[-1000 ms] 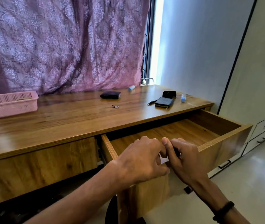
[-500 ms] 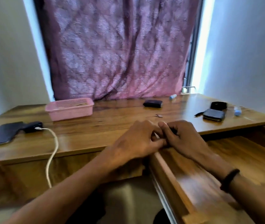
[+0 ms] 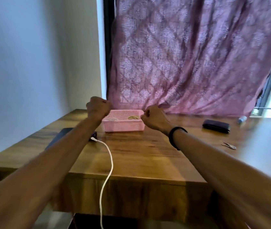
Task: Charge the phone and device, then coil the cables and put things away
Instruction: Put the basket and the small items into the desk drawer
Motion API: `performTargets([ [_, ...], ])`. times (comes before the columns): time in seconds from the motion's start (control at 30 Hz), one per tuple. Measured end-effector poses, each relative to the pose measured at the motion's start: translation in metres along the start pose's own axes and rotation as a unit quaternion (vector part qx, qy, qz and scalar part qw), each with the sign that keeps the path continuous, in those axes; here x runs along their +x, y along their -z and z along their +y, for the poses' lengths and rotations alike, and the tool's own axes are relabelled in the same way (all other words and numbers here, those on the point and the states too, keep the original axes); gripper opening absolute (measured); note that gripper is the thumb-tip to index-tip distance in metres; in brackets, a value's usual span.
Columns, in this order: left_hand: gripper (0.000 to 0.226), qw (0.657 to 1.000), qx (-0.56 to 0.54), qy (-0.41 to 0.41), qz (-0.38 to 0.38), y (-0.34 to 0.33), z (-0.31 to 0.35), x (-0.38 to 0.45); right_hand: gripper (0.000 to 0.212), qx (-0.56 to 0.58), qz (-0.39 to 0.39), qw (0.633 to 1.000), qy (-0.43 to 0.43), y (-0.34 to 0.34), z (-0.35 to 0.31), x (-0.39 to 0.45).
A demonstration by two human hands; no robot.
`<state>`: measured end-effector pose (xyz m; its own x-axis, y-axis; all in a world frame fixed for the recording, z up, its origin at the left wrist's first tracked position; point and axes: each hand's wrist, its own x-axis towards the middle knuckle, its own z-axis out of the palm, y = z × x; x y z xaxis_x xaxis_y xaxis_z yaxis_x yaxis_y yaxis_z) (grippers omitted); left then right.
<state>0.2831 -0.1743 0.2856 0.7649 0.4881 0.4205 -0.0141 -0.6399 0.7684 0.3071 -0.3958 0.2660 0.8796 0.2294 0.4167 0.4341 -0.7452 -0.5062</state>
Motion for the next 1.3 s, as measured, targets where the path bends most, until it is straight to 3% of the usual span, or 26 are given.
performTargets([
  [0.07,0.04,0.996,-0.001,0.09,-0.016,0.001,-0.021,0.023,0.034,-0.016,-0.005,0.999,-0.036,-0.014,0.006,0.021],
  [0.13,0.035,0.99,-0.014,0.129,-0.056,-0.004,-0.033,0.037,0.029,0.001,0.004,0.997,-0.077,-0.024,0.014,0.038],
  [0.2,0.026,0.986,-0.022,0.136,-0.088,-0.012,-0.037,0.044,0.016,0.023,0.022,0.993,-0.113,-0.029,0.02,0.048],
  [0.3,0.021,0.985,-0.014,0.134,-0.111,-0.025,-0.039,0.051,0.027,0.052,0.03,0.988,-0.141,-0.034,0.029,0.06],
  [0.4,0.019,0.984,-0.02,0.138,-0.113,-0.03,-0.042,0.058,0.014,0.084,0.03,0.984,-0.156,-0.034,0.036,0.065],
  [0.53,0.026,0.965,-0.106,0.185,-0.154,-0.027,-0.039,0.054,0.02,0.092,0.027,0.984,-0.148,-0.015,0.053,0.059],
  [0.67,0.021,0.935,-0.218,0.195,-0.202,-0.026,-0.01,0.03,0.005,0.175,0.022,0.972,-0.156,0.029,0.074,0.032],
  [0.87,0.024,0.921,-0.223,0.141,-0.287,-0.049,0.054,-0.02,0.024,0.268,0.005,0.936,-0.227,0.127,0.095,-0.055],
  [1.0,0.007,0.916,-0.2,0.068,-0.341,-0.079,0.103,-0.073,0.029,0.308,0.002,0.911,-0.274,0.194,0.114,-0.134],
  [1.3,0.015,0.85,-0.134,-0.099,-0.5,-0.138,0.193,-0.202,0.028,0.259,0.077,0.883,-0.383,0.295,0.16,-0.311],
])
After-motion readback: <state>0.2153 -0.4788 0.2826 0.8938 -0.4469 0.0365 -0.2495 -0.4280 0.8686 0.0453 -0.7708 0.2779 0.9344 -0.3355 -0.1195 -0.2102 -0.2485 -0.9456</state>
